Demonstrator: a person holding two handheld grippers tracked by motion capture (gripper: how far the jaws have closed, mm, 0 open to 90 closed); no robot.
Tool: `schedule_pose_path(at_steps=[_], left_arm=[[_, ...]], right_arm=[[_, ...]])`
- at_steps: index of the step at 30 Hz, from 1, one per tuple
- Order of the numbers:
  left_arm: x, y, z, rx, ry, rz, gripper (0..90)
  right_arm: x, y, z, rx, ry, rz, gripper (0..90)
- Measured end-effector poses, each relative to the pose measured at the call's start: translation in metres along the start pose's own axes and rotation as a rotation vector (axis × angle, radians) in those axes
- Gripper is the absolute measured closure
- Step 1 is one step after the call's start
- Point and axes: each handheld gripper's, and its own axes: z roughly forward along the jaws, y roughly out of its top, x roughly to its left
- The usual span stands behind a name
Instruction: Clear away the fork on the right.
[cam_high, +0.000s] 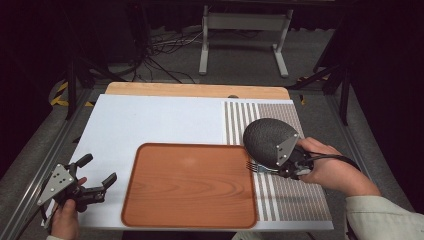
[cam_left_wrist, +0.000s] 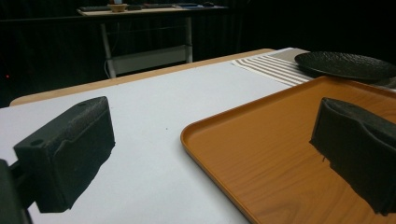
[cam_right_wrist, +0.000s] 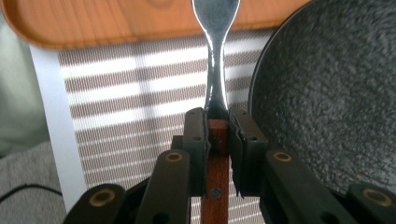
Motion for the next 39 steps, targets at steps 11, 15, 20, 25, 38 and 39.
schedule_pose_path(at_steps=[11, 15, 20, 25, 38, 39], left_arm=[[0.000, 0.000, 0.000, -0.001, 0.000, -0.001, 0.4], [0.000, 0.000, 0.000, -0.002, 0.000, 0.000, 0.4], [0.001, 0.000, 0.000, 0.000, 0.000, 0.000, 0.4], [0.001, 0.000, 0.000, -0.001, 0.001, 0.001, 0.4], [0.001, 0.000, -0.001, -0.007, 0.003, -0.003, 0.4], [0.001, 0.000, -0.001, -0.008, 0.003, -0.004, 0.4]], right_arm=[[0.001, 0.016, -0.005, -0.086, -0.029, 0.036, 78.2], [0.000, 0.023, -0.005, -0.107, -0.030, 0.036, 78.2], [0.000, 0.031, -0.005, -0.130, -0.031, 0.058, 78.3], [0.000, 0.039, -0.005, -0.150, -0.041, 0.101, 78.3], [0.002, 0.063, -0.005, -0.237, -0.023, 0.347, 78.3], [0.003, 0.064, -0.004, -0.242, -0.013, 0.356, 78.3]])
